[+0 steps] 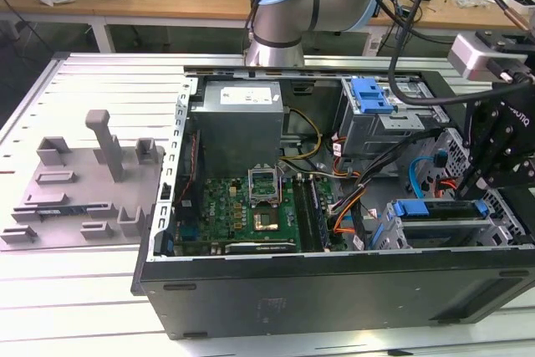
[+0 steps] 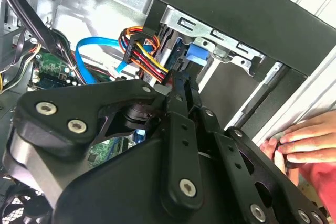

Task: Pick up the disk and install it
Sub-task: 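Insert the first disk wire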

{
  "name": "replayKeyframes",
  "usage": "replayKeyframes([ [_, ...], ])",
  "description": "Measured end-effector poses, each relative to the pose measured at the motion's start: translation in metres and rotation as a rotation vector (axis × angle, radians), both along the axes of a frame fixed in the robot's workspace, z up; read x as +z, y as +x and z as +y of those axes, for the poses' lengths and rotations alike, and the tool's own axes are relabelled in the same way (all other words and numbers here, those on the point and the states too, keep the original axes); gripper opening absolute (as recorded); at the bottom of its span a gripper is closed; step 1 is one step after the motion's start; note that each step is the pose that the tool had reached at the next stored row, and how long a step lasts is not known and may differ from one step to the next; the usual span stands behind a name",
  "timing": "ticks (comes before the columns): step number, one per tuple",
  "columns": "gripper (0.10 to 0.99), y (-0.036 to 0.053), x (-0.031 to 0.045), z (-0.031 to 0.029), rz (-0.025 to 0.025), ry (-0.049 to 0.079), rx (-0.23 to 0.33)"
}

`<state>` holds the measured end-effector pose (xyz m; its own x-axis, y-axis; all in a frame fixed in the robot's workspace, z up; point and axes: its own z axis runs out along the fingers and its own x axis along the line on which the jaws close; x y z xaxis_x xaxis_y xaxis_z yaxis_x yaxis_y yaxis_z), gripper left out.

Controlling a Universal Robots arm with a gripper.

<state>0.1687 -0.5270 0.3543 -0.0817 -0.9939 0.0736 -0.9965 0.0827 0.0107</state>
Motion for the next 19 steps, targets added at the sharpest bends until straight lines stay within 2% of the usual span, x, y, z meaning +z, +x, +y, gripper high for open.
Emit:
replayKeyframes([
  [5,0.169,0.0,0.0022,0.0,-0.0006,0.002,0.0],
  [8,0.169,-0.0004,0.0073,0.0,-0.0045,0.006,0.0],
  [15,0.169,-0.0014,0.0067,0.0012,-0.0048,0.007,0.0],
  [16,0.169,-0.0014,0.0061,0.0013,-0.0049,0.015,0.0],
  [18,0.169,-0.0014,0.0056,0.001,-0.0048,0.041,0.0],
  [19,0.169,-0.0014,0.0054,0.001,-0.0048,0.043,0.0],
])
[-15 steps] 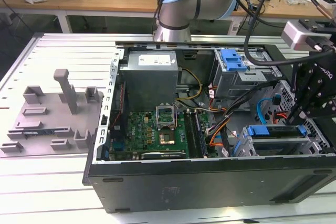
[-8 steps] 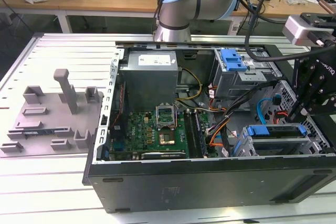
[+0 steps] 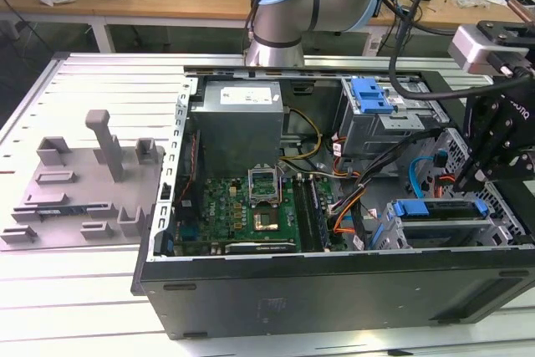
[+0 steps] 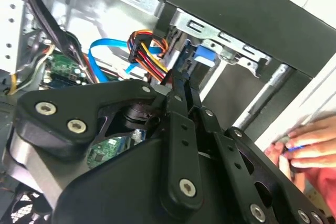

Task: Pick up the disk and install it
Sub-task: 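Insert the first disk wire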

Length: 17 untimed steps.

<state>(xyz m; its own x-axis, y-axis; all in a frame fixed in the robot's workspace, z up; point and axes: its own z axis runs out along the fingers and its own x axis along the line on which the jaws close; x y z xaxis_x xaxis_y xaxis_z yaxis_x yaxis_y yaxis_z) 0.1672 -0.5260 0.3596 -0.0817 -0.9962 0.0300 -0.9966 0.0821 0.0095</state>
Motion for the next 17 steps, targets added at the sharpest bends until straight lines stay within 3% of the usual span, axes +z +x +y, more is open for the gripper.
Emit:
replayKeyframes([
  [13,0.169,0.0018,-0.0011,-0.001,0.0,0.0,0.0],
  [17,0.169,0.0007,-0.003,-0.0039,0.0,0.0,0.0],
])
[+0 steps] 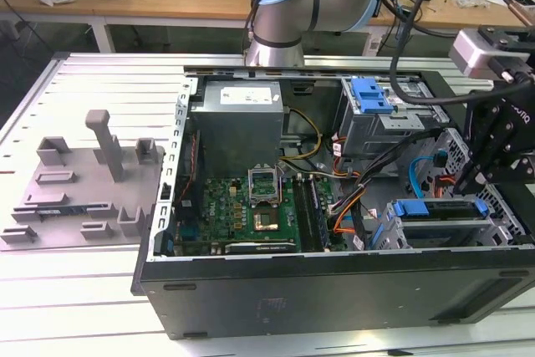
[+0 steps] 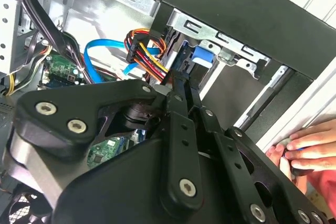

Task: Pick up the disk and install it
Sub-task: 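Insert the first disk wire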

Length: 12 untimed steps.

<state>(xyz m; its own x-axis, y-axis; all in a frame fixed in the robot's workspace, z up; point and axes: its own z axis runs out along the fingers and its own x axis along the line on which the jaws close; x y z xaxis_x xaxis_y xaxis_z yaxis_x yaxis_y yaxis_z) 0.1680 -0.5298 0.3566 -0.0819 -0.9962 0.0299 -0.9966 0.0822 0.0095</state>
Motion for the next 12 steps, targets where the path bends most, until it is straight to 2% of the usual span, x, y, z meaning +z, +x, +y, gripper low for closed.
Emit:
replayKeyframes([
  [3,0.169,-0.0001,-0.0051,-0.0014,0.0,0.0,0.0],
  [12,0.169,-0.0001,-0.0092,-0.002,0.0,0.0,0.0],
])
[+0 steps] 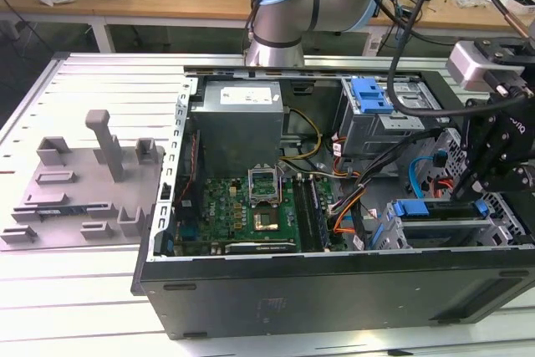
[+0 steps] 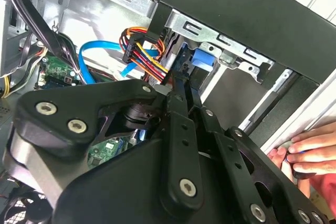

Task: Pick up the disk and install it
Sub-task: 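Insert the first disk wire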

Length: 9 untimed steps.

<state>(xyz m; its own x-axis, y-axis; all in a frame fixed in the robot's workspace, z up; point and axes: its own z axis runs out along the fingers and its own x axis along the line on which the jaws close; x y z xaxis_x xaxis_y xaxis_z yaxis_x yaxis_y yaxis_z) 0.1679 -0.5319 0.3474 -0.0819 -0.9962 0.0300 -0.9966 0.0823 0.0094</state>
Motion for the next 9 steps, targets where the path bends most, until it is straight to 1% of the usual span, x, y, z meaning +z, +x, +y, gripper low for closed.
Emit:
replayKeyframes([
  [9,0.169,0.0,-0.0046,-0.0013,0.0003,0.0,0.0],
])
